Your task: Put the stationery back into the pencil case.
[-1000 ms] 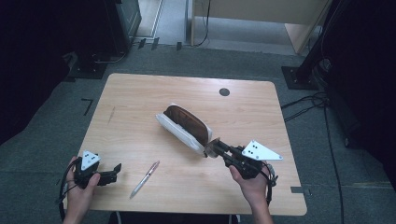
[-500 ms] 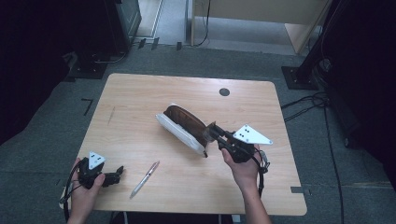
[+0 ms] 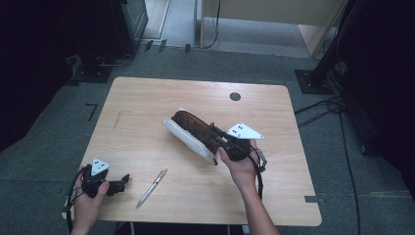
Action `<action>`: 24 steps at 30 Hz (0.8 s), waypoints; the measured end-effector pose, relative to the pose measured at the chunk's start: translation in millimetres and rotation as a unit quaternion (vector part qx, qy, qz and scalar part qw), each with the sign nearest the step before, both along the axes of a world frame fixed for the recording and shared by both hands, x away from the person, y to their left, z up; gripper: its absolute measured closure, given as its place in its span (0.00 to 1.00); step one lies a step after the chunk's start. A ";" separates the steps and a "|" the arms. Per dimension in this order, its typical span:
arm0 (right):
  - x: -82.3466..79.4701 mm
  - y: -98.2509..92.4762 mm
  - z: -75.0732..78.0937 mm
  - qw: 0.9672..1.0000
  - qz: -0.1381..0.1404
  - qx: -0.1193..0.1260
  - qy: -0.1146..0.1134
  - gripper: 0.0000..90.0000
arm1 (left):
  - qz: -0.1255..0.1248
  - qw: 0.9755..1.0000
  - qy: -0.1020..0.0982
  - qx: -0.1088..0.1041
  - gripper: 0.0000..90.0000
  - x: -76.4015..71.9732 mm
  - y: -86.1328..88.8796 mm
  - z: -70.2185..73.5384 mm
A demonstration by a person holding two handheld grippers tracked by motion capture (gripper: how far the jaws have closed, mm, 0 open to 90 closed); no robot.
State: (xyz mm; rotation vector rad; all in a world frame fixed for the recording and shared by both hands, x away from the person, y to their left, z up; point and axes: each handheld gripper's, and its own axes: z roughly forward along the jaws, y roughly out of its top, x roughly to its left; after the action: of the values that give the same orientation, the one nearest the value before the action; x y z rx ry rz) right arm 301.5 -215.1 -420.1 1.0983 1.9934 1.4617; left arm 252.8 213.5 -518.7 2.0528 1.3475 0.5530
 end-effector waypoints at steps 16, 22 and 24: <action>21.8 16.1 -8.0 0.998 0.015 -0.027 0.058 0.86 | -0.003 1.000 0.000 0.001 0.03 0.1 0.1 0.0; 27.1 18.4 -9.2 0.997 0.014 -0.029 0.069 0.88 | -0.003 1.000 0.000 0.000 0.03 0.0 0.0 0.0; 29.0 20.7 -9.5 0.997 0.008 -0.039 0.071 0.90 | -0.002 1.000 0.000 0.000 0.03 0.0 0.0 0.0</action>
State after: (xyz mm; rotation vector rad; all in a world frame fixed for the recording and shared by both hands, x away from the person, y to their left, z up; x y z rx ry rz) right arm 330.5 -194.4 -429.6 1.1848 2.1424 1.3347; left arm 252.8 213.5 -518.7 2.0556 1.3424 0.5502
